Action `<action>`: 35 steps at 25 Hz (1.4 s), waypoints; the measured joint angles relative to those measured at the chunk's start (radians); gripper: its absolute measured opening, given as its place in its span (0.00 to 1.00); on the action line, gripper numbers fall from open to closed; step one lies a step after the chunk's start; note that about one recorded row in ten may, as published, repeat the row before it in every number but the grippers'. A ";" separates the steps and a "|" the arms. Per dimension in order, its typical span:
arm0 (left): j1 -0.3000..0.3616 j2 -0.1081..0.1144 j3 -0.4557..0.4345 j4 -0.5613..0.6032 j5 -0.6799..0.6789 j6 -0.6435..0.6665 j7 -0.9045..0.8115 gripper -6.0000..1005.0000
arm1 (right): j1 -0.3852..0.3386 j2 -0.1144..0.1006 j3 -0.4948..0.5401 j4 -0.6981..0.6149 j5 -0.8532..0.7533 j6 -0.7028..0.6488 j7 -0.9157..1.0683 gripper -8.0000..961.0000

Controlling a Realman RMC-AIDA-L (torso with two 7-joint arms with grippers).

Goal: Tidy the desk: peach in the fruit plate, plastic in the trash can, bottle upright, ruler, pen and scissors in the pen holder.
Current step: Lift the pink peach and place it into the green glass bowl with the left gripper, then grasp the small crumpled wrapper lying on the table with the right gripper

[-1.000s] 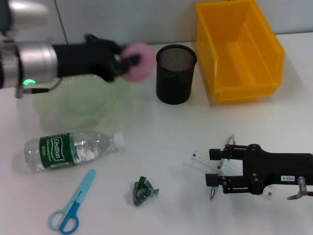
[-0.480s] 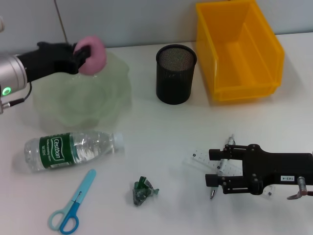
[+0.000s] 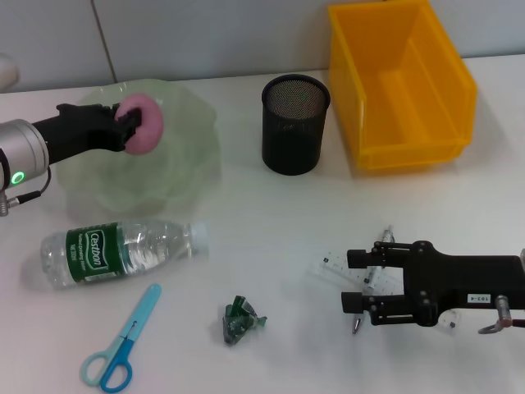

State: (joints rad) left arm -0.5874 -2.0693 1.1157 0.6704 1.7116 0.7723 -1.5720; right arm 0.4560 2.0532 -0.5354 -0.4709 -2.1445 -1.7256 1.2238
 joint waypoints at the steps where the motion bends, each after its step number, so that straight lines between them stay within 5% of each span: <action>1: -0.004 0.001 0.000 -0.007 0.001 -0.002 0.000 0.16 | 0.000 0.001 0.000 0.000 0.000 0.000 0.000 0.80; 11: -0.006 0.003 0.014 -0.012 0.001 -0.004 -0.005 0.33 | -0.003 0.005 0.000 0.000 0.000 0.000 -0.001 0.80; 13: -0.007 0.003 0.015 -0.013 0.002 -0.004 -0.006 0.57 | -0.003 0.005 0.000 0.000 0.000 0.000 -0.001 0.80; 18: -0.014 0.003 0.016 -0.023 0.002 -0.005 -0.007 0.77 | -0.004 0.005 0.000 0.000 0.000 0.000 -0.001 0.80; 30: -0.012 0.004 0.007 -0.018 -0.002 0.021 -0.009 0.87 | -0.005 0.007 0.000 0.002 0.000 0.000 -0.001 0.80; 35: -0.009 0.008 -0.051 -0.012 -0.005 0.129 -0.011 0.87 | -0.005 0.006 0.000 0.002 0.000 0.000 -0.001 0.80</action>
State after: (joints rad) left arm -0.5960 -2.0612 1.0648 0.6589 1.7064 0.9010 -1.5826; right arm 0.4513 2.0588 -0.5354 -0.4693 -2.1444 -1.7257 1.2225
